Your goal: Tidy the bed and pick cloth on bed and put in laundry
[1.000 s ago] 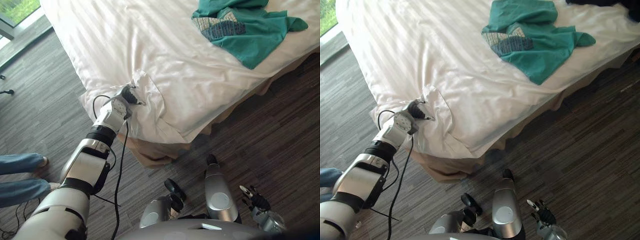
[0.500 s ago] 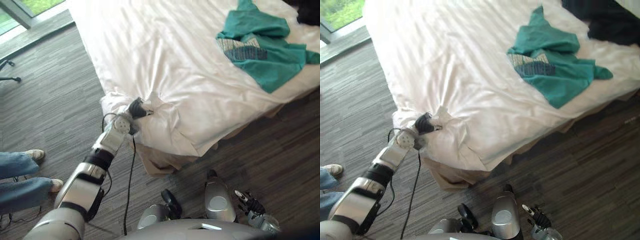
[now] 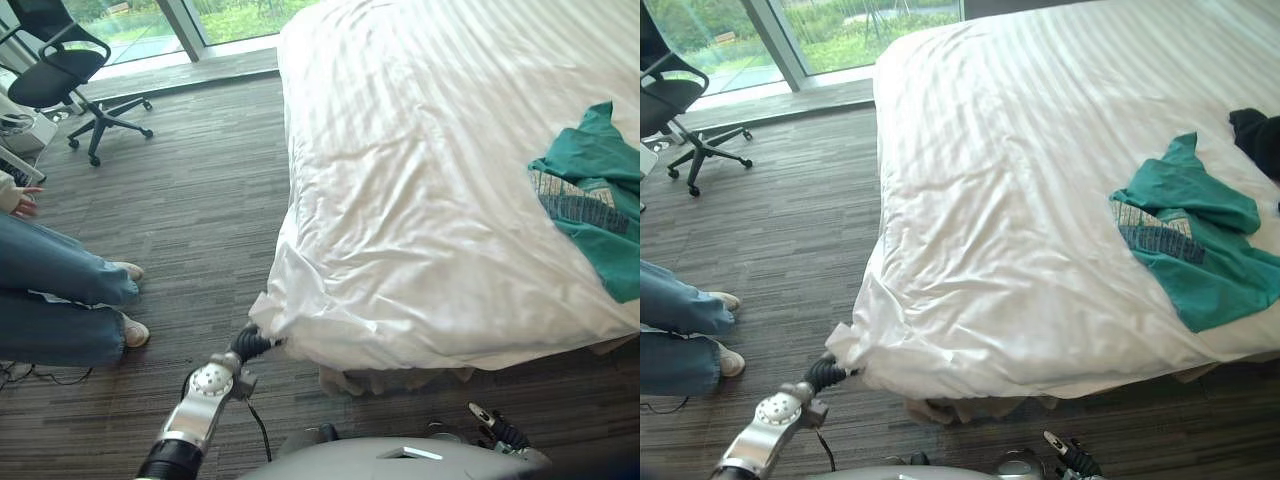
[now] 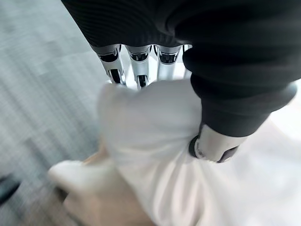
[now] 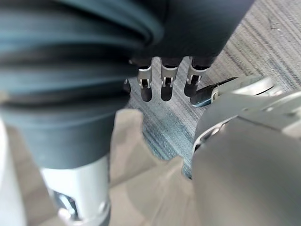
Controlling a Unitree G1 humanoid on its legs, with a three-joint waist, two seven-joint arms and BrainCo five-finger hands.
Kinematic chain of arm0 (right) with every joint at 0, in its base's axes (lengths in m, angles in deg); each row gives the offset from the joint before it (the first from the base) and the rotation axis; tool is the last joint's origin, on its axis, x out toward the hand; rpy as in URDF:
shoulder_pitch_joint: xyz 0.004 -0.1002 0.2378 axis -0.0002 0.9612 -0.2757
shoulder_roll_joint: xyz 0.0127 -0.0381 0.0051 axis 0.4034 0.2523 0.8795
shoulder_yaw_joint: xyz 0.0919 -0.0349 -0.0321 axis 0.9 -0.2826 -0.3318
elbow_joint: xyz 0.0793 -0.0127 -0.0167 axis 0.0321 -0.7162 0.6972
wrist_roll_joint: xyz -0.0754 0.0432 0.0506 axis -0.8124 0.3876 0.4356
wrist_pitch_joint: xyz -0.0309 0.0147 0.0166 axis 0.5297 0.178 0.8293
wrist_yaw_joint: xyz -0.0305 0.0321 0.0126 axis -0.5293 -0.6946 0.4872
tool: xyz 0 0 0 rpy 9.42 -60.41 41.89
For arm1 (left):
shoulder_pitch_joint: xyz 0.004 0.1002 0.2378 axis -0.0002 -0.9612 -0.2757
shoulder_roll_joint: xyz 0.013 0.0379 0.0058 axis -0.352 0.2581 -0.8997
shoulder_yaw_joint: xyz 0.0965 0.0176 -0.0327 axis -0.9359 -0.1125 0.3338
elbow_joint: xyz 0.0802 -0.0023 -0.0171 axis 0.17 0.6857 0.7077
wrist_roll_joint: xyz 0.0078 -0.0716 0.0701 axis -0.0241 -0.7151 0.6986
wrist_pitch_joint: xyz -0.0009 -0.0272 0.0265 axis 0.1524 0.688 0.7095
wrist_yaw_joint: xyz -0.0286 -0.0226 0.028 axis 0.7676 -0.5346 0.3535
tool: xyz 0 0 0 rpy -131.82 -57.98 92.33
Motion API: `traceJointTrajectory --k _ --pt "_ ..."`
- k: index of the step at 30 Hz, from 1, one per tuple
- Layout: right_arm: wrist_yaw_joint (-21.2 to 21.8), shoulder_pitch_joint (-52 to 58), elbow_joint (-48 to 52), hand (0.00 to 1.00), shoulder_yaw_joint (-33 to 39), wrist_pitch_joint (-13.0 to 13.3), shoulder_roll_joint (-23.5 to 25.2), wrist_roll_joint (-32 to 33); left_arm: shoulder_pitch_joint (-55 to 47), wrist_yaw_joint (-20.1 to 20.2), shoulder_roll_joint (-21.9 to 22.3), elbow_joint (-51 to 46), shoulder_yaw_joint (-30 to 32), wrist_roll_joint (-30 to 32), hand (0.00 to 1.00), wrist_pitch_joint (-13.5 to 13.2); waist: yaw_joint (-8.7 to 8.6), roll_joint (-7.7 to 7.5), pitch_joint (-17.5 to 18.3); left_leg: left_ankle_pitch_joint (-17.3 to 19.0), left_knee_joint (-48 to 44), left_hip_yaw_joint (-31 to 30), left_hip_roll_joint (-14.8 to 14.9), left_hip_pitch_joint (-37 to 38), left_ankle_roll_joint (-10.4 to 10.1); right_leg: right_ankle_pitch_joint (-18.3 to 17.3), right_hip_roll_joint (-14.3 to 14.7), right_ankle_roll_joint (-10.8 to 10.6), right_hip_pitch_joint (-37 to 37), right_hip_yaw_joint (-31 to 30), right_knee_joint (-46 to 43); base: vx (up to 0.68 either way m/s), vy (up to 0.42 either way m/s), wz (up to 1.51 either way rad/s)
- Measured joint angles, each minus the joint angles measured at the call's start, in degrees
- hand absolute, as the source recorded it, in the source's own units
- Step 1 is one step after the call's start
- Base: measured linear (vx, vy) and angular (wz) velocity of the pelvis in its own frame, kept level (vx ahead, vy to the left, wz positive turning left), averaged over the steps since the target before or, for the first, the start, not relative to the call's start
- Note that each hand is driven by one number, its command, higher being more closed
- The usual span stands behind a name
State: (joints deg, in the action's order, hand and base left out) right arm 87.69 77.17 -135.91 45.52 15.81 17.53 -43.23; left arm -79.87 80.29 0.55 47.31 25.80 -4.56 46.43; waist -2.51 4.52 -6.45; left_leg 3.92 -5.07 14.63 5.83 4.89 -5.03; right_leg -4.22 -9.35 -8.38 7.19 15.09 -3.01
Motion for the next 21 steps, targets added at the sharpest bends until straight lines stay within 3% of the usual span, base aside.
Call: traceJointTrajectory --k 2,4,7,9,11,13,15,18,20,21 --pt "0.00 -0.10 -1.38 0.00 0.04 -0.94 0.21 -0.01 -2.08 -5.44 4.77 11.17 5.88 -0.47 0.00 0.53 0.61 -0.72 1.14 0.01 -0.06 -0.33 0.04 0.58 0.01 0.32 0.18 0.06 1.18 0.07 0.81 0.04 -0.009 0.01" --pt "-0.01 -0.11 -1.79 0.00 0.51 -1.47 0.76 0.00 -2.91 -8.77 6.40 17.99 11.09 -0.35 0.00 0.51 0.65 -1.27 1.45 0.01 -0.06 -1.11 0.05 1.10 0.01 0.32 0.24 0.06 1.82 0.22 0.97 0.02 -0.011 0.03" --pt "-0.60 -0.10 -3.97 0.00 2.85 -2.49 1.77 0.13 -4.70 -14.26 7.24 28.27 24.60 -0.13 0.00 2.34 2.11 -1.89 1.68 0.01 -0.03 -1.11 0.01 2.60 0.01 0.32 0.21 0.05 3.28 0.23 1.05 0.01 -0.010 -0.01" --pt "-1.35 -0.31 -5.09 0.00 4.64 -2.60 1.83 1.03 -6.08 -14.68 7.28 32.19 32.01 2.37 0.00 5.24 2.44 -1.83 1.80 0.01 0.30 -1.11 -0.17 3.15 0.01 0.42 0.06 -0.12 3.43 0.26 1.08 -0.02 -0.002 0.04" --pt "-2.05 -1.14 -5.73 0.00 5.68 -2.58 1.86 2.53 -8.03 -14.62 7.96 32.87 35.61 4.55 0.00 7.12 2.44 -1.60 1.89 0.01 1.00 -1.09 -0.28 3.17 0.01 0.49 0.08 -0.20 3.20 0.25 1.39 -0.04 -0.004 0.01" --pt "-2.97 -1.95 -6.73 0.00 6.37 -2.82 1.85 4.03 -8.91 -14.02 8.89 33.46 37.81 7.55 0.00 7.54 2.69 -1.63 1.88 0.01 1.67 -1.04 -0.39 3.18 0.01 0.66 0.15 -0.42 3.23 0.23 2.22 -0.06 -0.014 -0.01" --pt "-4.42 -2.32 -7.12 0.00 6.93 -3.15 1.85 6.36 -8.84 -12.85 9.83 33.53 38.39 10.12 0.00 6.17 2.93 -1.61 1.89 0.01 2.71 -1.04 -0.46 3.27 0.01 0.66 0.34 -0.42 3.16 0.22 2.93 -0.08 -0.014 0.00" --pt "-8.56 -2.38 -7.22 0.00 8.66 -2.97 1.87 10.14 -7.68 -10.75 11.18 33.02 37.58 10.83 0.00 0.72 2.86 -1.64 1.89 0.01 4.69 -1.04 -0.47 3.31 0.01 0.66 0.71 -0.42 2.62 -0.11 3.92 -0.14 -0.008 -0.02" --pt "-13.60 -2.88 -7.22 0.00 10.84 -2.81 1.88 13.36 -5.32 -9.13 11.71 31.44 32.39 8.20 0.00 -3.54 2.66 -1.45 1.78 0.02 7.31 -1.10 -0.47 2.96 0.03 0.70 1.21 -0.37 1.50 -0.17 5.38 -0.18 -0.009 -0.06" --pt "-15.05 -3.08 -7.24 0.00 11.48 -2.74 1.97 14.23 -4.58 -8.66 11.78 31.19 30.83 7.02 0.00 -4.39 2.55 -1.46 1.72 -0.28 7.65 -1.10 -0.51 2.86 0.27 1.11 1.27 -0.03 1.30 -0.22 5.65 -0.20 -0.009 -0.10"
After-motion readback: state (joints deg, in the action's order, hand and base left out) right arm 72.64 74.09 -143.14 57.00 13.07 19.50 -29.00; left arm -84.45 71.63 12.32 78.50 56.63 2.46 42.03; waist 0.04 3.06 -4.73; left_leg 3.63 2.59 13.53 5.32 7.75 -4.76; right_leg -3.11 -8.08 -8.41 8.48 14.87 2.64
